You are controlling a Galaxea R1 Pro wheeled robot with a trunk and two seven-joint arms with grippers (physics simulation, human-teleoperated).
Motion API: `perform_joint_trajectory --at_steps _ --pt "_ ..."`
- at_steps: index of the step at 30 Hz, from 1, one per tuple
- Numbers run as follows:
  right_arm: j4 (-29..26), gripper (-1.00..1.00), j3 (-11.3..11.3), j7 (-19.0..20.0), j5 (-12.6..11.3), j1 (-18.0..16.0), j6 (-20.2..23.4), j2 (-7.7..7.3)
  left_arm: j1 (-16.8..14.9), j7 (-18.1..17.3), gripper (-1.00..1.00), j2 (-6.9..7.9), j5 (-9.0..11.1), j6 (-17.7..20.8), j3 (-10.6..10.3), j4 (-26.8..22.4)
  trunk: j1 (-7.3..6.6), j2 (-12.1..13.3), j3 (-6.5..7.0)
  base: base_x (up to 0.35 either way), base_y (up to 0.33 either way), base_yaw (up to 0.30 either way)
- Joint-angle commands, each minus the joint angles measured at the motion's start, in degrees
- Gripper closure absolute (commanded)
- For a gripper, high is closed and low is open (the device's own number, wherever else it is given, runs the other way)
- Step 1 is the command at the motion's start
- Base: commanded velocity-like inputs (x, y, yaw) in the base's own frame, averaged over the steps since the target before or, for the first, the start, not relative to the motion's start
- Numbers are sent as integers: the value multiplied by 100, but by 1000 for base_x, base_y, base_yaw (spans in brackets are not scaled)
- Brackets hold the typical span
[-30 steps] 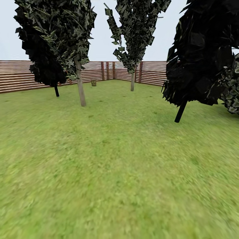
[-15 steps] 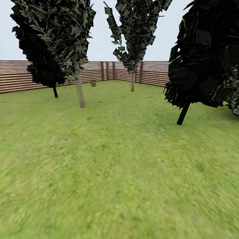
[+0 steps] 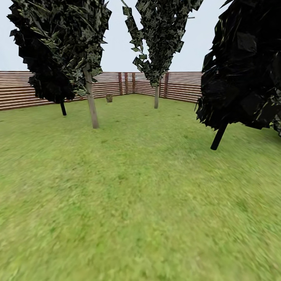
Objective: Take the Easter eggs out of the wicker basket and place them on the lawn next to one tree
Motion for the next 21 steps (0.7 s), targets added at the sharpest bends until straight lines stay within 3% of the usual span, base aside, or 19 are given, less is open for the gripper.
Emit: perform_joint_trajectory --at_steps 1,21 --pt "6 -100 13 -5 43 -3 -15 -1 0 -6 -100 -2 3 0 3 -3 3 -2 -4 325 0 0" --pt "5 -100 13 -5 43 -3 -15 -1 0 -6 -100 0 3 2 3 -3 3 -2 -4 325 0 0"
